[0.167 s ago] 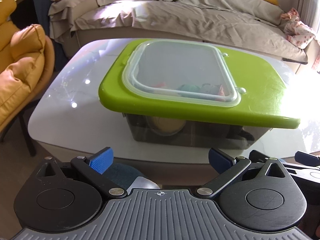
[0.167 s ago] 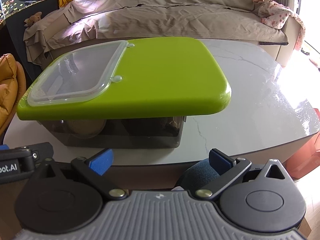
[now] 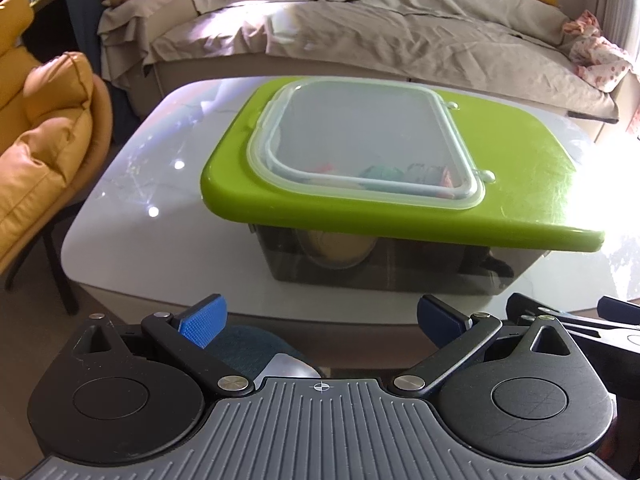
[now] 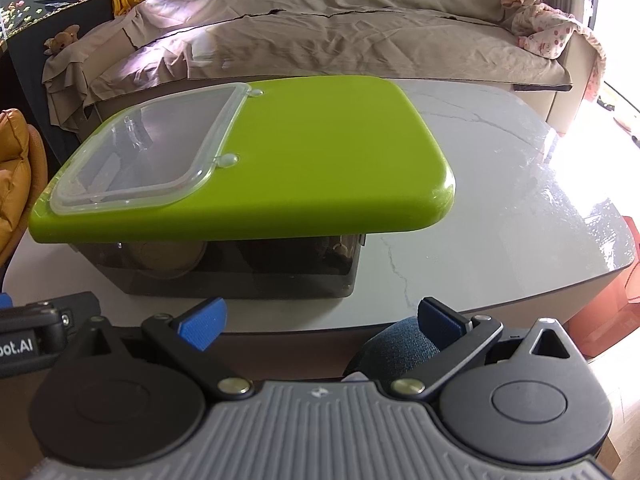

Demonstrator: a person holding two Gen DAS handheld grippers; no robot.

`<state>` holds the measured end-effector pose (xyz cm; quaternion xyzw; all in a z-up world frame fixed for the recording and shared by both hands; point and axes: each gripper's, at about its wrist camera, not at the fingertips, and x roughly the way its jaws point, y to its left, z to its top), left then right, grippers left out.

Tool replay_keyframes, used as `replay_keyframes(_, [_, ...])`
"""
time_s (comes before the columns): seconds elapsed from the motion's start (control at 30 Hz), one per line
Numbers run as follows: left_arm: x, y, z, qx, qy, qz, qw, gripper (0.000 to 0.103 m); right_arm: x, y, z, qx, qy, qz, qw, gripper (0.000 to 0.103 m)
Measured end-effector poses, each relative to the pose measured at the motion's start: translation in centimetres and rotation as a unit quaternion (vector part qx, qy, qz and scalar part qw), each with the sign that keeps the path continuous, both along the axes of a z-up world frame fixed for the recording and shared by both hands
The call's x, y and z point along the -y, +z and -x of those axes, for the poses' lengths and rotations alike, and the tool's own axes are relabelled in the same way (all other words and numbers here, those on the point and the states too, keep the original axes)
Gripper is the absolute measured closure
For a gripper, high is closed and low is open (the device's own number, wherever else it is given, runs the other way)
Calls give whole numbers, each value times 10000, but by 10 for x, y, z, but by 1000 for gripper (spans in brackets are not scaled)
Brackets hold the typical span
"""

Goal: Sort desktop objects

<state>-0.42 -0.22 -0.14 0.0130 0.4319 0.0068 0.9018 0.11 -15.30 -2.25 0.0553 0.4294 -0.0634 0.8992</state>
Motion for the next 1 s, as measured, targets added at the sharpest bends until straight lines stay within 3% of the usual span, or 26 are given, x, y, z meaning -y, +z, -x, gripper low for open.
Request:
replay_keyframes(0.2, [-3,-2,-6,-216,69,42,9997,0,-3,1,-4,-61,17,5,10000,0])
replay_keyframes(1.0, [-7,-7,-10,-374,78,20,9993,0,-4,2,-3,-71,44,63,9999,0])
